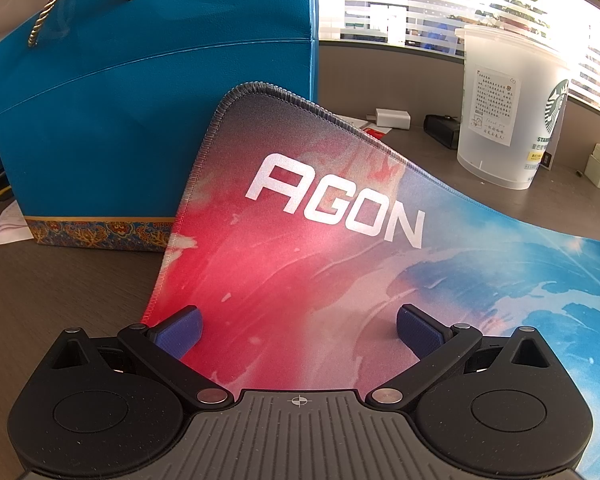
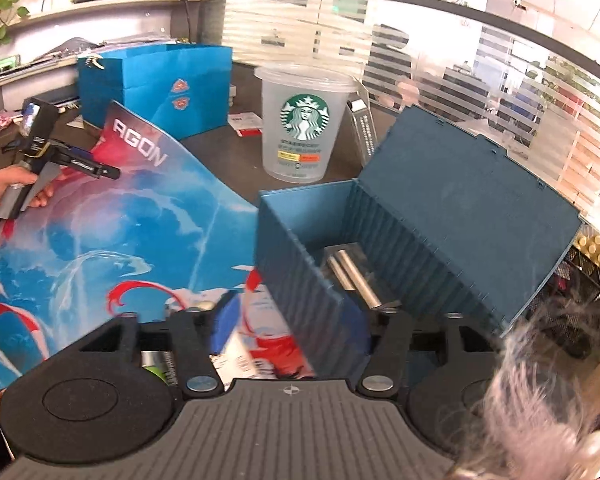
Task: Organize rigid objects
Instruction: 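Return the right tool to the pile and grasp a black marker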
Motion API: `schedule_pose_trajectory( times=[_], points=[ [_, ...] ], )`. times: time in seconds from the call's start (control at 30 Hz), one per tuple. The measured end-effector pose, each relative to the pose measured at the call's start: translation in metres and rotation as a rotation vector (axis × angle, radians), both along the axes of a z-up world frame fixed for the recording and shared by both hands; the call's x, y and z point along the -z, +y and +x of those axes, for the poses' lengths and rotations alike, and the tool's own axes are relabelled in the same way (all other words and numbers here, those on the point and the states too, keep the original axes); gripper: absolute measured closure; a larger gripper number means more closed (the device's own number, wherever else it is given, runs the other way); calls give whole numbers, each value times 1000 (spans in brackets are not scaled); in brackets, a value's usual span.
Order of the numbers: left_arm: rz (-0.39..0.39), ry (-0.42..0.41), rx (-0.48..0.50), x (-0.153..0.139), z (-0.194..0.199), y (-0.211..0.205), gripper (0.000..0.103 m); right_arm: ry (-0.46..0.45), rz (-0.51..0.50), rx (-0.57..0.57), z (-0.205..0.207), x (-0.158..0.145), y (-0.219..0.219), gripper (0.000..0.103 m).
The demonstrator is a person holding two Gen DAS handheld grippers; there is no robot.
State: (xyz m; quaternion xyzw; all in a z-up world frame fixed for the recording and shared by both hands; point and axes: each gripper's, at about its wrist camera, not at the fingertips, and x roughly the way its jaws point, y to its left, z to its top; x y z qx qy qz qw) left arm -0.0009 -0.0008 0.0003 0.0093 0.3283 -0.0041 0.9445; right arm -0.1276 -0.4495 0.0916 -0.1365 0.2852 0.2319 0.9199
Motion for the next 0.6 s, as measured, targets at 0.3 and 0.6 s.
schedule_pose_trajectory(
  times=[0.3,0.6],
  points=[
    [0,0,0,0,0,0,0,-43,6,12,-53,22,24,0],
    [0,0,1,0,0,0,0,36,80,21,-90,54,28,1]
  ],
)
